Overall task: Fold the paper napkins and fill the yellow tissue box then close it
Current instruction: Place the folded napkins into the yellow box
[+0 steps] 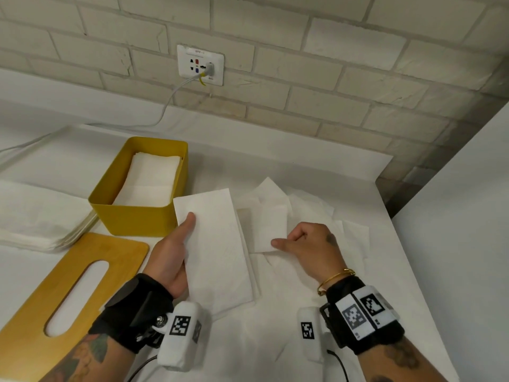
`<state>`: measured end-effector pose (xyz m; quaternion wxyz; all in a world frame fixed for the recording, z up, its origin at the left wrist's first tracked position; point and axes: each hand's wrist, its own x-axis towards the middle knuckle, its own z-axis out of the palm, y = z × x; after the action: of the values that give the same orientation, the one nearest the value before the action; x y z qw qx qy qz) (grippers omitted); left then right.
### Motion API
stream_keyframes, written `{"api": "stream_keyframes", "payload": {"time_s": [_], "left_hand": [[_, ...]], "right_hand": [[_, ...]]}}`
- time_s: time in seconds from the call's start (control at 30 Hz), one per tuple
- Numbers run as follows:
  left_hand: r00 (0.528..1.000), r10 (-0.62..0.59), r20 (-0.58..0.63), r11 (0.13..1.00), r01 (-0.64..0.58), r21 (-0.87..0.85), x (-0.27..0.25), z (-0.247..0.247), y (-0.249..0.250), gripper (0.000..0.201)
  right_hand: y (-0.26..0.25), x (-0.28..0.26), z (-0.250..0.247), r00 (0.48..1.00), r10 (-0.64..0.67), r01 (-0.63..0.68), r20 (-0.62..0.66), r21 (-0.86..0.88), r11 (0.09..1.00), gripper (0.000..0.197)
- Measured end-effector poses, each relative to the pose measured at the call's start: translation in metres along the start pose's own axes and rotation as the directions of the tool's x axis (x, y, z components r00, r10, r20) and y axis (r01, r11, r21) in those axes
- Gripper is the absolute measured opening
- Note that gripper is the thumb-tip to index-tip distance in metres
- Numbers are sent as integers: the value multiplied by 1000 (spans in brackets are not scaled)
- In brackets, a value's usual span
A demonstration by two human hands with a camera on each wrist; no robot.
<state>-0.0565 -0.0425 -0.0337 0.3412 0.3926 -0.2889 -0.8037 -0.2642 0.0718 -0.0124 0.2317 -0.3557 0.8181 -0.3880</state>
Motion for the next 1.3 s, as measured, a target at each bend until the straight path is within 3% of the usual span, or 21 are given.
{"api": "stream_keyframes", "payload": {"time_s": [0.13, 0.27, 0.43, 0.6, 0.73, 0.83, 0.9, 1.03, 1.13, 1.3], "left_hand": [[1000, 5, 23, 1000, -5, 2, 4, 6, 0, 31], [999, 15, 37, 1000, -16, 24, 6, 13, 0, 27], [997, 15, 80, 999, -19, 48, 7, 24, 5, 21], [982, 2, 187, 997, -17, 80, 10, 35, 8, 33], [971, -32, 238, 997, 14, 77, 14, 38, 5, 47], [950, -73, 303, 997, 57, 58, 15, 38, 1, 43], [955, -39, 294, 996, 14, 85, 12, 41, -2, 34], [950, -38, 309, 994, 3, 114, 3, 46, -9, 53], [945, -46, 324, 993, 9, 114, -1, 48, -11, 62], [921, -35, 389, 992, -16, 127, -5, 55, -15, 62]], "right_hand": [[4, 1, -23, 997, -3, 16, -74, 181, 983, 28], [-2, 2, -48, 973, -2, 106, -230, 439, 892, 21], [-25, -6, -74, 929, -159, 315, -333, 488, 814, 21], [-54, -33, -80, 890, -421, 445, -172, 528, 724, 16], [-66, -49, -71, 841, -527, 369, 121, 583, 723, 16], [-66, -51, -58, 851, -478, 245, 218, 641, 727, 16], [-62, -45, -45, 901, -388, 160, 194, 683, 713, 21], [-48, -26, -20, 982, -164, 58, 97, 668, 742, 23], [-42, -16, -10, 996, -69, 20, 51, 642, 766, 18], [-43, -7, -4, 998, -66, 54, 1, 571, 819, 15]]}}
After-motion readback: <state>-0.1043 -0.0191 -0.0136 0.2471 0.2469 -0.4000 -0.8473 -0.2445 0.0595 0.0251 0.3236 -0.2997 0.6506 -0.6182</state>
